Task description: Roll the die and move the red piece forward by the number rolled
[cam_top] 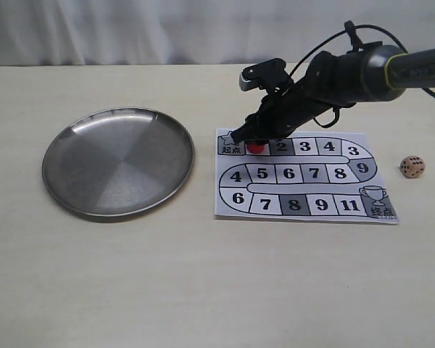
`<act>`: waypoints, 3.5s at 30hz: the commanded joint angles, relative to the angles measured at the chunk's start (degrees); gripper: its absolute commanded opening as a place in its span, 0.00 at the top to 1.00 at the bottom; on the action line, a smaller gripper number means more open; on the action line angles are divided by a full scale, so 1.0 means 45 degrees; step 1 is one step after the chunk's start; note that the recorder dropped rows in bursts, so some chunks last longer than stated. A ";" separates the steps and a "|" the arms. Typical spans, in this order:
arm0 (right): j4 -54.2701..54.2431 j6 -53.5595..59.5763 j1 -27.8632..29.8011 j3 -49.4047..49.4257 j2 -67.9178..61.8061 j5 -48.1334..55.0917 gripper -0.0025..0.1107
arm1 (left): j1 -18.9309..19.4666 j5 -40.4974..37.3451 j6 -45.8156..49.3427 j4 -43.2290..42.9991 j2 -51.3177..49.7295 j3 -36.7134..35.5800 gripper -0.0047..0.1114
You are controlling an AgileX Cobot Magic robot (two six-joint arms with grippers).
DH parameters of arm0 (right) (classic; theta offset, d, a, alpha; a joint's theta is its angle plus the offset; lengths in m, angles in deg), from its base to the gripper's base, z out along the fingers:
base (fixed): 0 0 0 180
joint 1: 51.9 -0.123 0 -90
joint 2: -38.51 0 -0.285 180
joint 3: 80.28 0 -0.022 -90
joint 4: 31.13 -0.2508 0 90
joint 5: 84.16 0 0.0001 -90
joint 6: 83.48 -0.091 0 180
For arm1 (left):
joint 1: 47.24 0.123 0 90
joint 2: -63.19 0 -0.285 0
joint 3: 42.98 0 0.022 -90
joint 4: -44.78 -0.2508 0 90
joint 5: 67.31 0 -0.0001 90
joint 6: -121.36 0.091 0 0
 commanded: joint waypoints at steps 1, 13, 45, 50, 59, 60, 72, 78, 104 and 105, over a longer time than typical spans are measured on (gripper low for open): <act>0.0405 0.0028 0.0052 0.0060 0.0168 0.0248 0.94 | -0.0106 0.0110 -0.0012 -0.0003 0.0033 -0.0022 0.96; 0.0866 -0.1117 0.0989 0.0060 0.3390 0.0240 0.94 | -0.0106 0.0110 -0.0012 -0.0003 0.0033 -0.0022 0.96; 0.1164 -0.1117 0.1129 0.0665 0.0273 0.0326 0.94 | -0.0106 0.0110 -0.0012 -0.0003 0.0033 -0.0022 0.96; 0.1599 -0.1117 0.1129 0.0665 0.1679 0.0397 0.94 | -0.0106 0.0110 -0.0012 -0.0003 0.0033 -0.0022 0.96; 0.2288 -0.1117 0.1129 0.0665 0.3645 -0.0119 0.94 | -0.0106 0.0110 -0.0012 -0.0003 0.0033 -0.0022 0.96; 0.2288 -0.1117 0.1129 0.0665 0.3645 -0.0151 0.94 | -0.0106 0.0110 -0.0012 -0.0003 0.0033 -0.0022 0.96; 0.2878 -0.2324 0.1861 0.1263 0.1399 0.0135 0.94 | -0.0106 0.0110 -0.0012 -0.0003 0.0033 -0.0022 0.96; 0.2878 -0.2247 0.1861 0.1263 0.0421 0.0162 0.94 | -0.0106 0.0110 -0.0012 -0.0003 0.0033 -0.0022 0.96; 0.3159 -0.3104 0.3195 0.2273 0.3386 -0.0940 0.94 | -0.0106 0.0110 -0.0012 -0.0003 0.0033 -0.0022 0.96; 0.3159 -0.3104 0.3195 0.2401 0.2776 -0.1117 0.94 | -0.0106 0.0110 -0.0012 -0.0003 0.0033 -0.0022 0.96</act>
